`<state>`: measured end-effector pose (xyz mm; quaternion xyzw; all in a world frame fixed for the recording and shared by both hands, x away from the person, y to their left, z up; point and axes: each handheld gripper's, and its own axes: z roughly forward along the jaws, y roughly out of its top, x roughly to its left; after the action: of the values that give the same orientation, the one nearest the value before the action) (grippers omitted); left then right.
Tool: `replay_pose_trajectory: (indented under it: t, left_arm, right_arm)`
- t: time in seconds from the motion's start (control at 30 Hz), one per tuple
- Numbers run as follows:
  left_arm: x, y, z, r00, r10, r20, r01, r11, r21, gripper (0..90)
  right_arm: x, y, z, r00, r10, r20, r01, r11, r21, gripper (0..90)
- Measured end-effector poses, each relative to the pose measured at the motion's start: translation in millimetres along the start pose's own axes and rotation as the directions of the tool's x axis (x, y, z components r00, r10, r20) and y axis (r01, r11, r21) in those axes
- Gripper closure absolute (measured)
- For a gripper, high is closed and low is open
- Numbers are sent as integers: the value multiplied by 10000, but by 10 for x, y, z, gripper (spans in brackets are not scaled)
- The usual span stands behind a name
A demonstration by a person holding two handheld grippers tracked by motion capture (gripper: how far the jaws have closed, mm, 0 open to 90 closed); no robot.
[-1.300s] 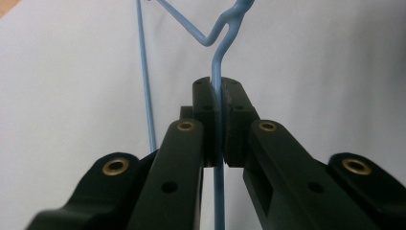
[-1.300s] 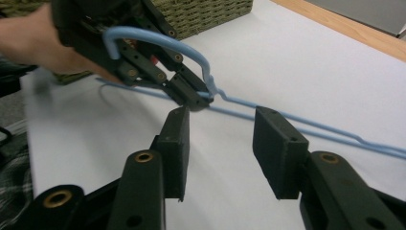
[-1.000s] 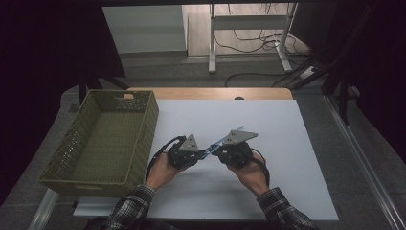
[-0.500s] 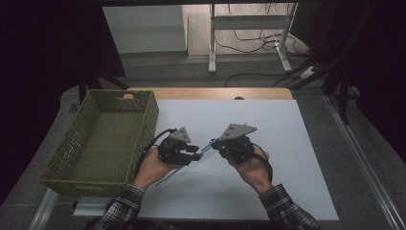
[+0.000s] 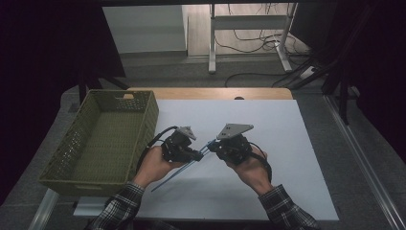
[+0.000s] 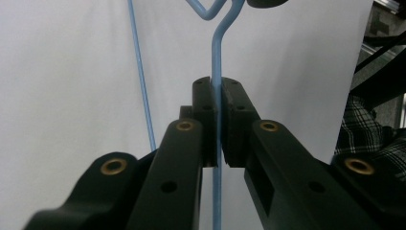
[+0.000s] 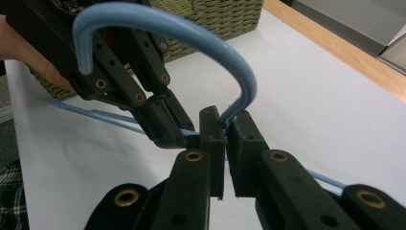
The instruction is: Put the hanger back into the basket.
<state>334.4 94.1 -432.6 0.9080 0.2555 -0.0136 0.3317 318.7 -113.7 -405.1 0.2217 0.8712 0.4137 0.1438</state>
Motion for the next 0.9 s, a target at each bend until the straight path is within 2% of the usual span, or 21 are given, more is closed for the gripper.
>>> replay_pose_trajectory:
  t: [0.03, 0.13, 0.2, 0.27, 0.3, 0.43, 0.57, 0.63, 0.7, 0.73, 0.77, 0.9]
  left_arm:
    - [-4, -6, -7, 10000, -50, -17, 50, 10000, -70, 873]
    - [15, -29, -57, 9988, -350, 343, 370, 9976, -583, 876]
    - [24, -40, -109, 9972, -636, 400, 668, 9941, -860, 877]
    - [34, -48, -141, 9962, -707, 508, 755, 9923, -983, 877]
    - [48, -68, -210, 9931, -1006, 601, 1074, 9864, -1244, 877]
    - [76, -117, -352, 9879, -1310, 826, 1433, 9755, -1668, 877]
    - [101, -156, -507, 9858, -1479, 798, 1606, 9687, -1891, 877]
    - [119, -164, -610, 9868, -1460, 704, 1574, 9669, -2009, 877]
    - [138, -167, -719, 9851, -1549, 744, 1676, 9618, -2166, 877]
    - [138, -167, -719, 9851, -1549, 744, 1676, 9618, -2166, 877]
    - [145, -164, -831, 9850, -1610, 622, 1711, 9582, -2294, 877]
    - [180, -177, -1073, 9845, -1721, 332, 1748, 9508, -2559, 876]
  right_arm:
    - [-1, 0, -1, 10000, 26, -19, -26, 10000, 1, 849]
    - [-9, 6, -31, 9999, 99, -41, -99, 9998, -187, 836]
    - [-21, 13, -75, 9996, 249, -121, -254, 9988, -412, 766]
    - [-30, 16, -104, 9993, 338, -161, -345, 9983, -479, 749]
    - [-41, 11, -175, 9988, 447, -204, -459, 9969, -643, 706]
    - [-63, -55, -296, 9966, 738, -374, -761, 9950, -649, 614]
    - [-80, -174, -396, 9932, 1039, -521, -1070, 9924, -614, 529]
    - [-88, -240, -446, 9917, 1161, -553, -1192, 9913, -553, 492]
    - [-101, -306, -493, 9902, 1269, -579, -1298, 9903, -494, 456]
    - [-101, -306, -493, 9902, 1269, -579, -1298, 9903, -494, 456]
    - [-115, -368, -538, 9893, 1350, -546, -1374, 9896, -435, 421]
    - [-149, -478, -618, 9865, 1579, -427, -1596, 9864, -404, 355]
